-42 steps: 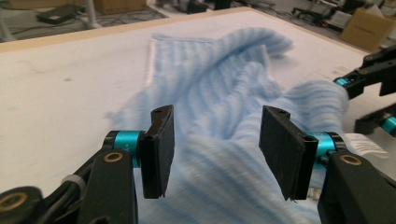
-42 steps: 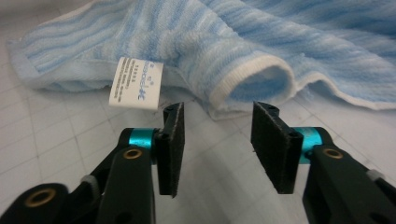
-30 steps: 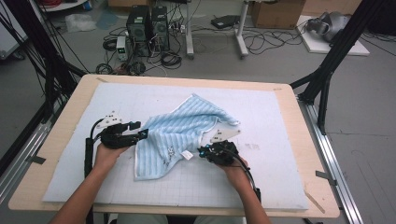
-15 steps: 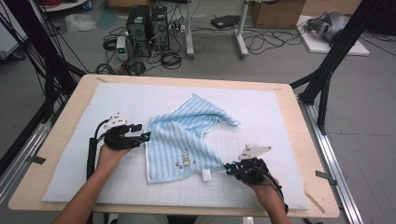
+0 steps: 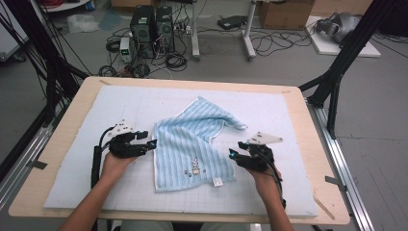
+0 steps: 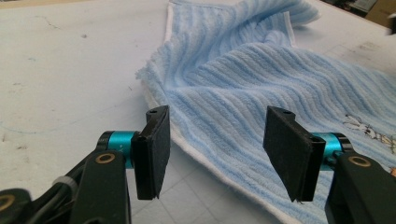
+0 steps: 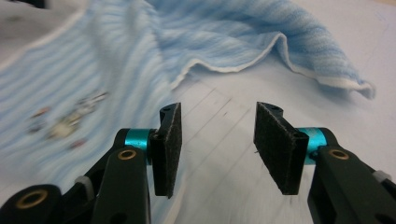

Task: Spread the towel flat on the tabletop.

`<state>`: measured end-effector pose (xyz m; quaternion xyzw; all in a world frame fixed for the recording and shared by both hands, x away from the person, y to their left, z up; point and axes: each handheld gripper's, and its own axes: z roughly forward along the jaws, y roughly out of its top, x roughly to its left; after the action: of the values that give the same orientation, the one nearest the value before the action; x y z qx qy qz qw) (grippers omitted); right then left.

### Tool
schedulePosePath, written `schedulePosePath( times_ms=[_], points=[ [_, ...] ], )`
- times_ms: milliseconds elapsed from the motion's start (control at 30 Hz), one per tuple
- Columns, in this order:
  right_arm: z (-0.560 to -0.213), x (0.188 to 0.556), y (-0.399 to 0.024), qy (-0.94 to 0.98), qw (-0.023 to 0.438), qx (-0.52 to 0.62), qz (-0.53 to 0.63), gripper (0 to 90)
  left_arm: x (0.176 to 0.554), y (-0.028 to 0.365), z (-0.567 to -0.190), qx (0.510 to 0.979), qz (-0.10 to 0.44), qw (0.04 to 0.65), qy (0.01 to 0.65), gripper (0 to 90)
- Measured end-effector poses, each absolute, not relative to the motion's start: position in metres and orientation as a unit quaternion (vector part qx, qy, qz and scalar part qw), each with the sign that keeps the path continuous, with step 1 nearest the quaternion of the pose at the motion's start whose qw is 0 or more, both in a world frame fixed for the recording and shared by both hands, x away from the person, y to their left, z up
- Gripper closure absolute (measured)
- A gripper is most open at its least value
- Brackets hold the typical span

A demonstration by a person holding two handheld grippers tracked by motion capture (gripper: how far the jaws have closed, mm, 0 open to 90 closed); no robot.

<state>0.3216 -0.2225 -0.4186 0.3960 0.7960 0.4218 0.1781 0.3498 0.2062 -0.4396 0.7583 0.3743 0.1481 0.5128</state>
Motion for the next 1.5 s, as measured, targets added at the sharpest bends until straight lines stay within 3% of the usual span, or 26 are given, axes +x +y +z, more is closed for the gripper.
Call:
schedulePosePath(
  times_ms=[367,433,533,567,633,800,900,1033,1167,1267,1367,1500],
  points=[
    [-0.441,0.406,-0.146,0.821,0.133,0.418,0.365,50.4,0.350,0.212,-0.439,0.751,0.147,0.521,0.378,41.3],
    [-0.442,0.409,-0.140,0.837,0.160,0.394,0.345,54.8,0.351,0.213,-0.439,0.749,0.145,0.522,0.381,41.2],
    [-0.442,0.415,-0.144,0.843,0.164,0.374,0.349,80.7,0.352,0.215,-0.440,0.749,0.146,0.522,0.381,41.2],
    [-0.443,0.417,-0.146,0.843,0.170,0.372,0.350,83.5,0.352,0.215,-0.440,0.748,0.146,0.523,0.381,41.2],
    [-0.444,0.425,-0.152,0.838,0.168,0.380,0.354,84.0,0.352,0.215,-0.440,0.748,0.145,0.523,0.381,41.2],
    [-0.438,0.445,-0.151,0.840,0.241,0.390,0.290,84.3,0.352,0.215,-0.441,0.746,0.142,0.523,0.387,40.0],
    [-0.433,0.459,-0.152,0.829,0.273,0.406,0.271,83.6,0.351,0.216,-0.439,0.747,0.141,0.523,0.384,39.8],
    [-0.433,0.473,-0.159,0.799,0.282,0.452,0.279,81.0,0.350,0.214,-0.439,0.752,0.134,0.519,0.383,38.6],
    [-0.434,0.471,-0.165,0.777,0.264,0.481,0.307,61.4,0.351,0.212,-0.440,0.754,0.132,0.519,0.381,38.6],
    [-0.426,0.459,-0.168,0.775,0.266,0.466,0.336,54.8,0.350,0.211,-0.440,0.756,0.132,0.518,0.379,38.6],
    [-0.419,0.445,-0.175,0.778,0.232,0.449,0.372,49.4,0.350,0.210,-0.440,0.758,0.133,0.515,0.377,38.7],
    [-0.415,0.421,-0.187,0.797,0.214,0.416,0.382,50.0,0.350,0.211,-0.439,0.756,0.136,0.517,0.378,38.6]
  ],
)
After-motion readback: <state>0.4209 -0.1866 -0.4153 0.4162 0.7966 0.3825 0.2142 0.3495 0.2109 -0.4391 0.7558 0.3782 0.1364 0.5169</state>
